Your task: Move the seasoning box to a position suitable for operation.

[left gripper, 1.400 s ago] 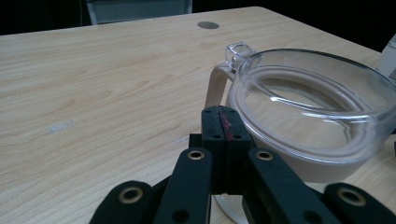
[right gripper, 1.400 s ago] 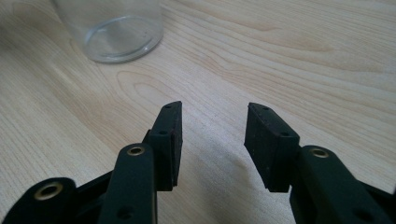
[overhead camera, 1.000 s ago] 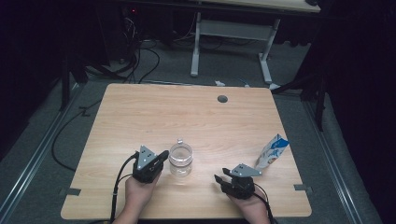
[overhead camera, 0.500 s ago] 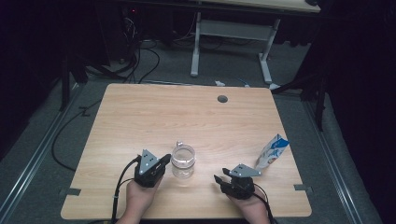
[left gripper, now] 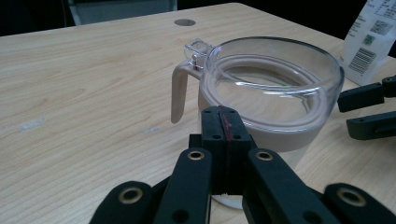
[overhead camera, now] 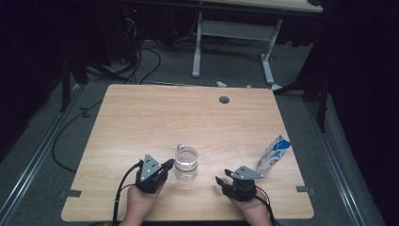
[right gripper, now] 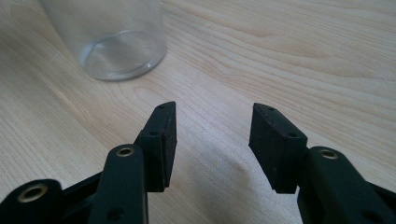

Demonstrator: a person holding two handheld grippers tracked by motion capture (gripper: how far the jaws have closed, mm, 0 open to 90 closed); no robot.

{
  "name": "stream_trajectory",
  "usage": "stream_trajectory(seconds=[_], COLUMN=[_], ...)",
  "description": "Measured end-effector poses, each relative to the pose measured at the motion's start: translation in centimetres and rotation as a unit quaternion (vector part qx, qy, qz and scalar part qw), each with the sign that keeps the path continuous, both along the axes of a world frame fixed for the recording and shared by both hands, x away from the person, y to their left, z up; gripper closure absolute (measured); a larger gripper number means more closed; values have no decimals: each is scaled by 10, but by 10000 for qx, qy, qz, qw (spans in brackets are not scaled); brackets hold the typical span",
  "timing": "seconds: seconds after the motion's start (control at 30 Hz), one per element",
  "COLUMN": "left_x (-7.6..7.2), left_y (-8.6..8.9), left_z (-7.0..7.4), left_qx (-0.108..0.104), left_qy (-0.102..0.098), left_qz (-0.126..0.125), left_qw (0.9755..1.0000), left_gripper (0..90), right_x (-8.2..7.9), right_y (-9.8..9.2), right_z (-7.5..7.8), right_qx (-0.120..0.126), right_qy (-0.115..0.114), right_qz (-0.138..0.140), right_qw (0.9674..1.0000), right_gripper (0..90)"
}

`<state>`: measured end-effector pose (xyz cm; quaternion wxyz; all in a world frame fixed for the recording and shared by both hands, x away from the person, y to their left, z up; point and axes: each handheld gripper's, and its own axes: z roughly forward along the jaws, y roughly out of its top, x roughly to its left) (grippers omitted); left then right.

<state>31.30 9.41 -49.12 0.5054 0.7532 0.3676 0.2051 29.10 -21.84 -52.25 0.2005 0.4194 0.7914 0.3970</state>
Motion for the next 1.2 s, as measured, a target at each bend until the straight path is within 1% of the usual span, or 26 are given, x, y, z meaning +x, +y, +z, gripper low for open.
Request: stream_trajectory(seconds=[0.2, 0.27, 0.47, 0.57, 0.6, 0.67, 0.93, 0.97, 1.2], left_x=[-4, -5, -9, -10, -11, -12, -15, -16, -18], left_y=[-2, -3, -7, -9, -11, -12, -18, -19, -23], left_z=[0, 0, 0, 1, 0, 0, 1, 1, 1], left_qx=[-7, -22, -18, -24, -44, -42, -31, -54, -94], left_qy=[21, 25, 25, 44, 41, 43, 42, 50, 70], left_qz=[-91, -127, -224, -286, -322, -339, -426, -443, -513], left_qw=[10000, 9999, 9997, 9996, 9995, 9994, 9991, 9990, 9986], left_gripper=[898, 898, 898, 897, 897, 896, 895, 894, 893], right_x=[0, 0, 0, 1, 2, 2, 3, 3, 3], right_y=[1, 1, 2, 2, 2, 2, 3, 3, 3], right_z=[0, 0, 0, 1, 1, 1, 1, 2, 2], right_qx=[-41, -15, -35, -3, 49, 85, 26, 25, 6], right_qy=[-36, -30, -31, -24, 4, 28, 6, 0, -37], right_qz=[17, 30, 46, 47, 3, -1, -62, -69, -33], right_qw=[10000, 10000, 10000, 10000, 10000, 10000, 10000, 10000, 10000], right_gripper=[501, 491, 492, 491, 479, 479, 485, 484, 480])
